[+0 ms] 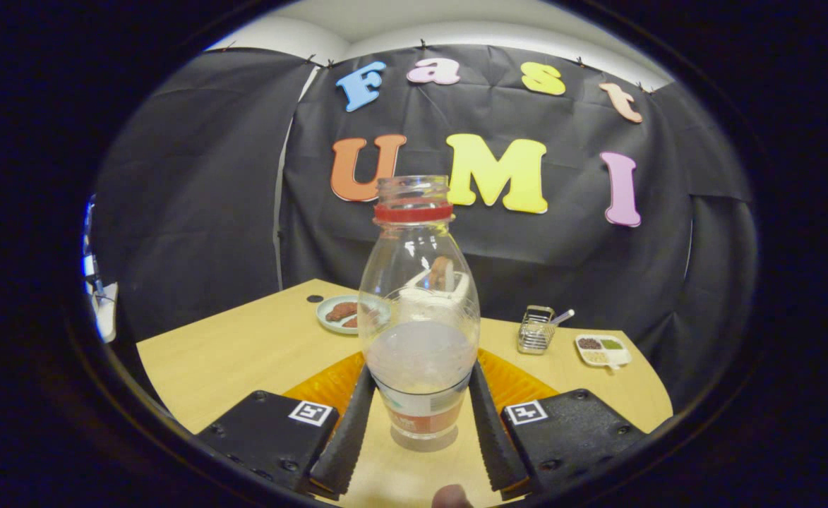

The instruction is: Take the bottle from table, then pour the juice into the cup, finally place the bottle on the coaster

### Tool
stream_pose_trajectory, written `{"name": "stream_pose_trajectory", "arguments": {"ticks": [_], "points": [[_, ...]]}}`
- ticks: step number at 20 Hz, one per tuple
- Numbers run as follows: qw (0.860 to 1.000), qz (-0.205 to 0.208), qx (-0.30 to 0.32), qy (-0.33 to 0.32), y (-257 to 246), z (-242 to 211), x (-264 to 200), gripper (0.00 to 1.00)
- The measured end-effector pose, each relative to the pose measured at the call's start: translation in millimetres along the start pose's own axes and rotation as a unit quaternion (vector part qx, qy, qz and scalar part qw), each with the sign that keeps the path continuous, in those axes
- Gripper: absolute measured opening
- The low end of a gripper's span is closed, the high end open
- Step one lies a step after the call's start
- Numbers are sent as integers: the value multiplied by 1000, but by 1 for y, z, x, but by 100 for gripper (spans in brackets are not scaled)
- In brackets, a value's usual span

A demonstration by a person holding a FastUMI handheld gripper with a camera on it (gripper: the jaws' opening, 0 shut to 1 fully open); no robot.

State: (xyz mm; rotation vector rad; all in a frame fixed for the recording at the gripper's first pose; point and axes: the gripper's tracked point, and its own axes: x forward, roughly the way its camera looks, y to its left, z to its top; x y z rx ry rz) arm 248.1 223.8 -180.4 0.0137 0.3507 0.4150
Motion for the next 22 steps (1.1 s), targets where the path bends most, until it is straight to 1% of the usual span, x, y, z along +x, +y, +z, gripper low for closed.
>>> {"name": "stream_pose_trajectory", "arguments": {"ticks": [4,8,11,17,22], "points": [[1000,-10,1,11,-4,-26,32,75],[1000,-13,11,25,-11,-50,50,76],[999,-15,25,34,-15,-65,53,78],[999,-9,10,43,-13,-81,58,80],[999,-11,18,45,-16,-85,55,83]]}}
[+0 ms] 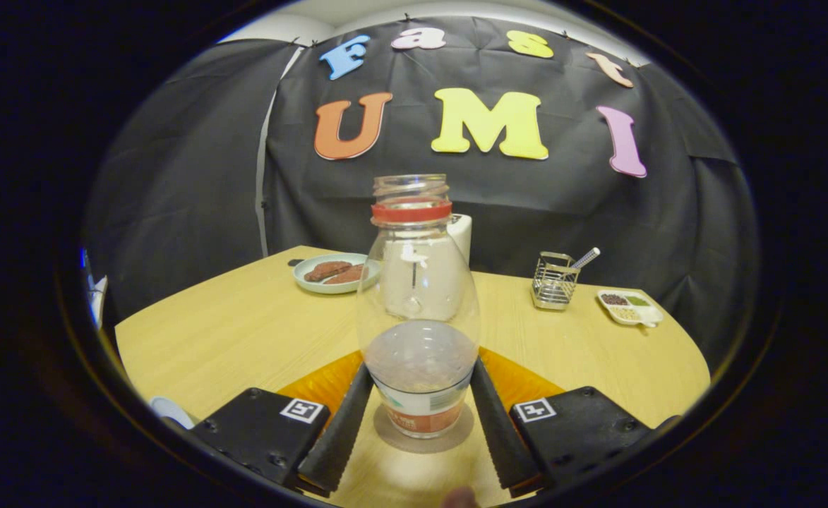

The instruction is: Take the bottle from table, then pour the juice into the cup, finally place the bottle on the coaster

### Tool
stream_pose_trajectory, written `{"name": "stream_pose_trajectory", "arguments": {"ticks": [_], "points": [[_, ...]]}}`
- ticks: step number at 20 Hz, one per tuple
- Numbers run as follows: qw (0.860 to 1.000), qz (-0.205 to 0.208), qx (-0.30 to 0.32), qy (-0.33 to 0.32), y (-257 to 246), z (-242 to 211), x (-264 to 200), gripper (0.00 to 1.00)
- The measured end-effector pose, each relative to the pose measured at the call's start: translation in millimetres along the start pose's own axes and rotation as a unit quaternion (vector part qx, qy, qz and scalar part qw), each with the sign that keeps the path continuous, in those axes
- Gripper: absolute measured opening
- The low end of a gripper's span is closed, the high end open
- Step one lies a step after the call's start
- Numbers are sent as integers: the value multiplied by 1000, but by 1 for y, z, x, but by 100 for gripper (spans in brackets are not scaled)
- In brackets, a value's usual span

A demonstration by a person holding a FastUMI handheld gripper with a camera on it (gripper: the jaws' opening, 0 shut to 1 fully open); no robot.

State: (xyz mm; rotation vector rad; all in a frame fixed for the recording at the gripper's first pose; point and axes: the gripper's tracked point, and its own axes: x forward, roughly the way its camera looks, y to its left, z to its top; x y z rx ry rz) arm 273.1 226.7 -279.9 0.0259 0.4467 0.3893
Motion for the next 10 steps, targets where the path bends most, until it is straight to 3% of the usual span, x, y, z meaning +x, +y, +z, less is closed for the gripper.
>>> {"name": "stream_pose_trajectory", "arguments": {"ticks": [5,10], "points": [[1000,6,-2,-18,4,14,-11,98],[999,5,-1,-54,6,48,-43,99]]}}
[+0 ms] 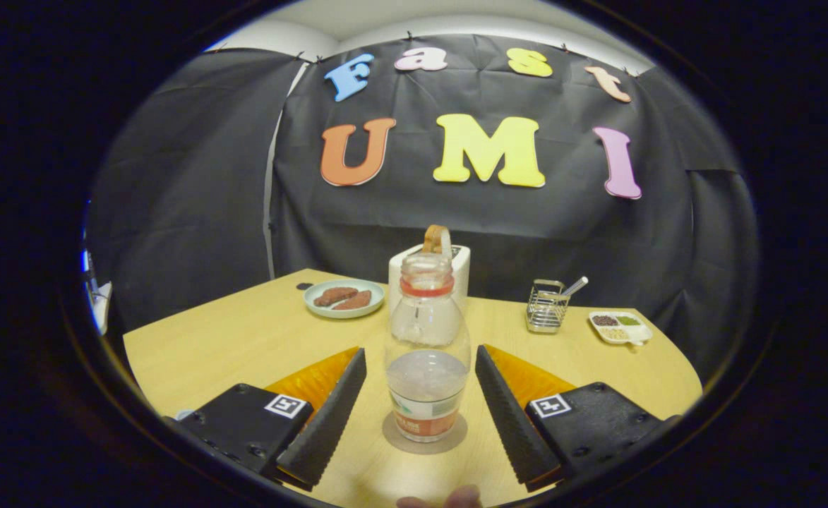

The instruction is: Take the bottle from table, then pour the juice into the cup, finally place the bottle on the coaster

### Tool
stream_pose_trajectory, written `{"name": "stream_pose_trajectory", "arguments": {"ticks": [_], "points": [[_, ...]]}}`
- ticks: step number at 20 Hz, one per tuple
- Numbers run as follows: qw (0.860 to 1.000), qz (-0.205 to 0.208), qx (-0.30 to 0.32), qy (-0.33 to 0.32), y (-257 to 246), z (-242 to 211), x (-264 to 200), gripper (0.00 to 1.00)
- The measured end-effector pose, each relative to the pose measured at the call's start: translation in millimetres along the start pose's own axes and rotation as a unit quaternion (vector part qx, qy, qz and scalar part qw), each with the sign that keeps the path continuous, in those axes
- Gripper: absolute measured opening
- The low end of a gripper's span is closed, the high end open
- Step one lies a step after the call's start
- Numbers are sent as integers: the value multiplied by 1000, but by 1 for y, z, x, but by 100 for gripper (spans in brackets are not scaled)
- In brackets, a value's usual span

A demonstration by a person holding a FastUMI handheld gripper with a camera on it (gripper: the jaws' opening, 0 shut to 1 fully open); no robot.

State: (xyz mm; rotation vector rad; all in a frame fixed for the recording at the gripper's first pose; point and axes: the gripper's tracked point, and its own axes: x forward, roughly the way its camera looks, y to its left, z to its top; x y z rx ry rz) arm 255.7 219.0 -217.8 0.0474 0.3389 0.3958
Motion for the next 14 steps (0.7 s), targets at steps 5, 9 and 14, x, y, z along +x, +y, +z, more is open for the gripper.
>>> {"name": "stream_pose_trajectory", "arguments": {"ticks": [5,9,14], "points": [[999,4,-4,-50,8,51,-61,99],[993,-34,-25,-110,-4,109,-135,99],[983,-85,-38,-155,-23,151,-228,99]]}}
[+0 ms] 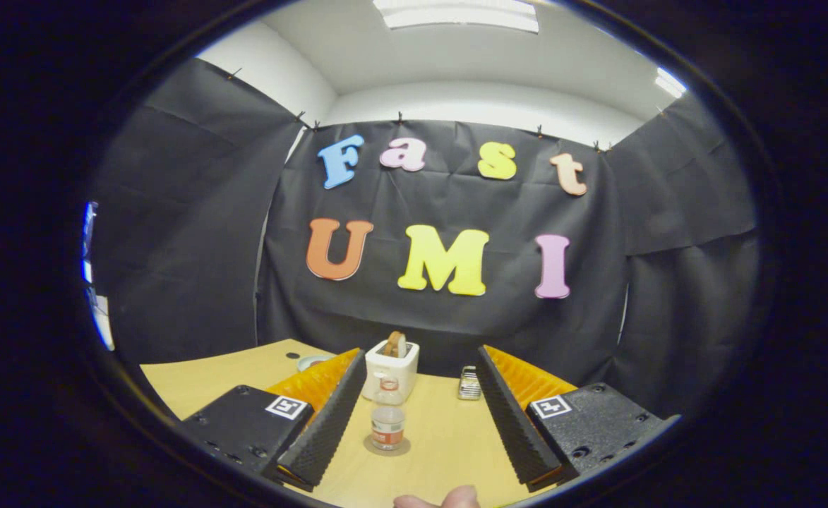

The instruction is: Take the bottle from table, then pour the juice into the cup, finally place the bottle on the coaster

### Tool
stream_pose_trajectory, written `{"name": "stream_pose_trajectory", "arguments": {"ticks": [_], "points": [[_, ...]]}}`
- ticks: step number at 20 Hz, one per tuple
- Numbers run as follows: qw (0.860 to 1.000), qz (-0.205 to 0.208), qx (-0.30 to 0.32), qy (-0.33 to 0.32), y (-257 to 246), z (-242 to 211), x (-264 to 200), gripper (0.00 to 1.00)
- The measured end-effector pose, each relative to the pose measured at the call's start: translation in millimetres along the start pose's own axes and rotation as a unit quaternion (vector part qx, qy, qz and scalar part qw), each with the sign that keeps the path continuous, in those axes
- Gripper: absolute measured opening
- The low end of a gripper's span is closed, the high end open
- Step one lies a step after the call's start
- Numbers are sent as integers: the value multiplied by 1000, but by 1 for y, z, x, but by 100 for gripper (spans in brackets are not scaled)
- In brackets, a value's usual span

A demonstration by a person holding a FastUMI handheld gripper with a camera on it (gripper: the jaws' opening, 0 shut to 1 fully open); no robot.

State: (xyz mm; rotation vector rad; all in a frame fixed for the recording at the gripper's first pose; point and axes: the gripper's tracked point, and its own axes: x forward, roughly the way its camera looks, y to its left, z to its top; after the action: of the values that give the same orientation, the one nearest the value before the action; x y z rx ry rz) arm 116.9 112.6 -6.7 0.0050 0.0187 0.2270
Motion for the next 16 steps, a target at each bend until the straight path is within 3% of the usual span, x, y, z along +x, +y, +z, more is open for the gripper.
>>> {"name": "stream_pose_trajectory", "arguments": {"ticks": [7,16], "points": [[1000,-16,6,19,-28,-14,-67,99],[999,-34,-16,13,-47,-18,-105,99]]}}
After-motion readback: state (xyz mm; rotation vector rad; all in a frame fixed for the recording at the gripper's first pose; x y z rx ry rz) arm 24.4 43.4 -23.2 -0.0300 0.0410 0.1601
